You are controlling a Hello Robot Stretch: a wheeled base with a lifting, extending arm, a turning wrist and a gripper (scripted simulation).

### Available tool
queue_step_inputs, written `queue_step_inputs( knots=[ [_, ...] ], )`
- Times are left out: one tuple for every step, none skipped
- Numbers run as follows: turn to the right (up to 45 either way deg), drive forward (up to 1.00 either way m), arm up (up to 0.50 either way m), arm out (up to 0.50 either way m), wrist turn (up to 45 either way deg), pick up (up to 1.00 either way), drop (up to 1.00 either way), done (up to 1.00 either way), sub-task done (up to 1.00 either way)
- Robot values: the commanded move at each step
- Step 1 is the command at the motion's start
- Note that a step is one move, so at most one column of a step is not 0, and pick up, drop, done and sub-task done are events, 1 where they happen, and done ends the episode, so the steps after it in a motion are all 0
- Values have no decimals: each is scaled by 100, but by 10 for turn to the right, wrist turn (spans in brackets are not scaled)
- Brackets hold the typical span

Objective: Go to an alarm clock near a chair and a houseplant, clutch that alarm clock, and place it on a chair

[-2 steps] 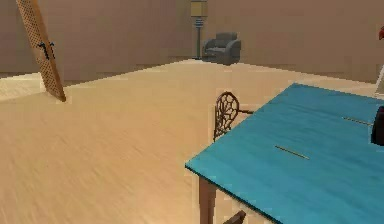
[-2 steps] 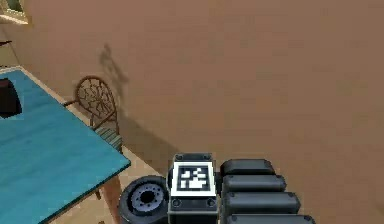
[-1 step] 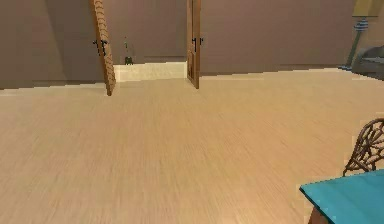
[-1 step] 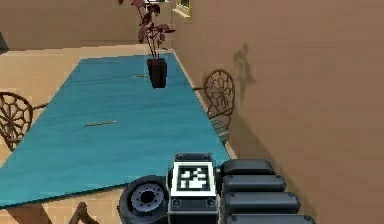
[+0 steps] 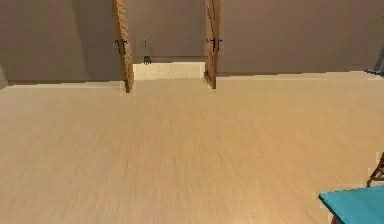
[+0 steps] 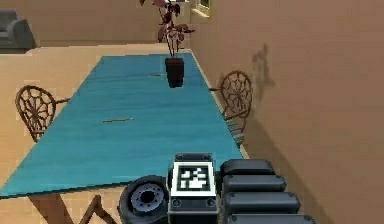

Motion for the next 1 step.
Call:
queue_step_inputs(
  knots=[
    [-30,0,0,0,0,0,0,0,0]
  ],
)
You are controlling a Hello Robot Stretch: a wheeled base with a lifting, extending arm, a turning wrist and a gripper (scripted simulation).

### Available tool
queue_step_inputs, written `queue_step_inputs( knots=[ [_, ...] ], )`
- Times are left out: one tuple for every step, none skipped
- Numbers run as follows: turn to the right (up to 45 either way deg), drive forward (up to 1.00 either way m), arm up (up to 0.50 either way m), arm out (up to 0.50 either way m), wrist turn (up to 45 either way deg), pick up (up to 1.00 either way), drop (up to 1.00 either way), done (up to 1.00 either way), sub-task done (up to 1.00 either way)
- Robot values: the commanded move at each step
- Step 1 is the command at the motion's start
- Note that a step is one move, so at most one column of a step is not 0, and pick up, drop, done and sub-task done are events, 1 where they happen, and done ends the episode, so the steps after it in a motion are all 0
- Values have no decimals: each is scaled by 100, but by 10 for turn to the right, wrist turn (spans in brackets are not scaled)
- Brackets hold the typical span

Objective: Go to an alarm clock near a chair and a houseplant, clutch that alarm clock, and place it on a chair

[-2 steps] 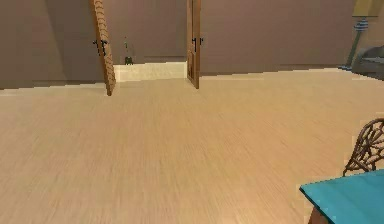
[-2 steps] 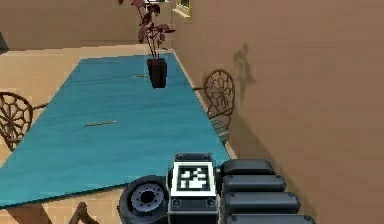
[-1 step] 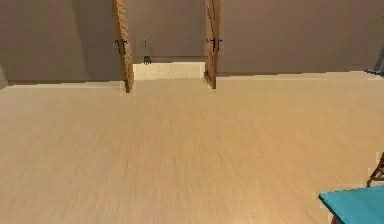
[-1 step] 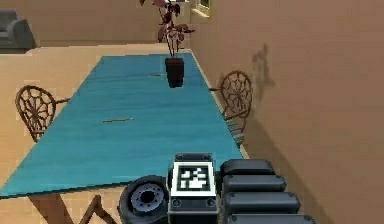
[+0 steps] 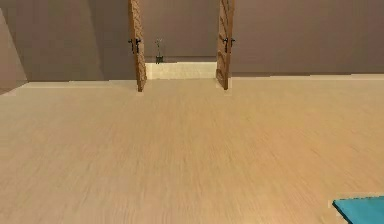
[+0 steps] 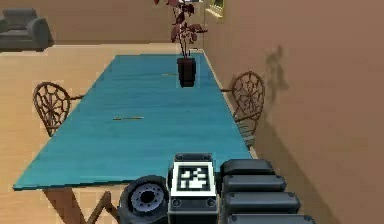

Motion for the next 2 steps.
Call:
queue_step_inputs(
  knots=[
    [450,0,0,0,0,0,0,0,0],
    [450,0,0,0,0,0,0,0,0]
  ],
)
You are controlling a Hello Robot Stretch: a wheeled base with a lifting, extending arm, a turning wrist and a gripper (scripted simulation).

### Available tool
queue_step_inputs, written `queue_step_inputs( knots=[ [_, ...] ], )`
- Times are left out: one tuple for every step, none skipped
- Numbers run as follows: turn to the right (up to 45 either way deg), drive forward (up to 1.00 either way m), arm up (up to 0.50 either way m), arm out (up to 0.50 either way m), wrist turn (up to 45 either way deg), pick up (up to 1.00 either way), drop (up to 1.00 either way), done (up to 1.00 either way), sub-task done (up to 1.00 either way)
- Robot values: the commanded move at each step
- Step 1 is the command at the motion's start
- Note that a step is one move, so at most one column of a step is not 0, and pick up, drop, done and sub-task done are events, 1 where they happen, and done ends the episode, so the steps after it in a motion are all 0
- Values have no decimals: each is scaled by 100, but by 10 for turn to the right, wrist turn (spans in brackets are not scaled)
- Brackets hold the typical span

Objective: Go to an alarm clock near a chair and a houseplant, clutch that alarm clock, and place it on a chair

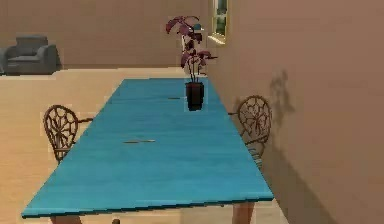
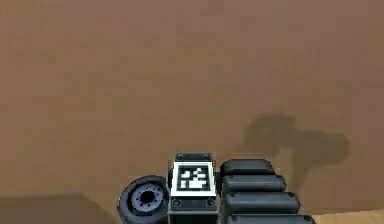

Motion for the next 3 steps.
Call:
queue_step_inputs(
  knots=[
    [450,0,0,0,0,0,0,0,0],
    [420,0,0,0,0,0,0,0,0],
    [0,15,0,0,0,0,0,0,0]
  ],
)
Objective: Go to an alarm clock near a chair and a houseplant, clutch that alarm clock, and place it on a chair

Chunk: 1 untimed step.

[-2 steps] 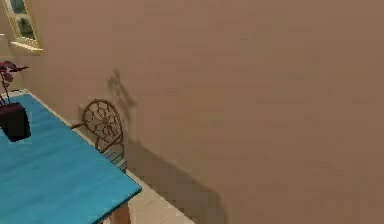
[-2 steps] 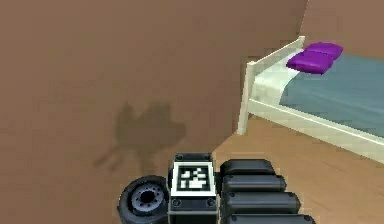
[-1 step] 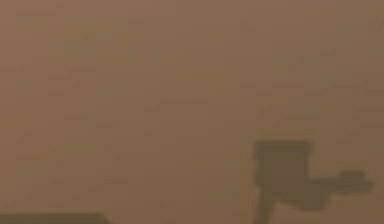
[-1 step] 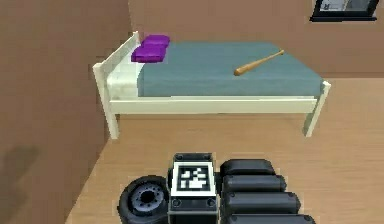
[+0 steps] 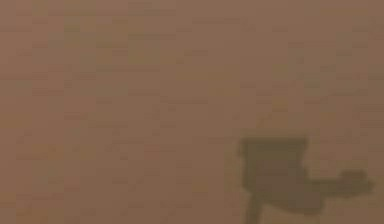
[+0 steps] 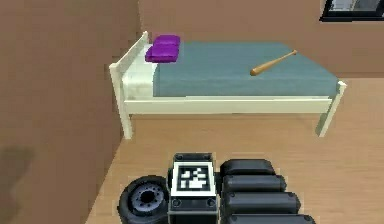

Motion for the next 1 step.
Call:
queue_step_inputs(
  knots=[
    [-270,0,0,0,0,0,0,0,0]
  ],
)
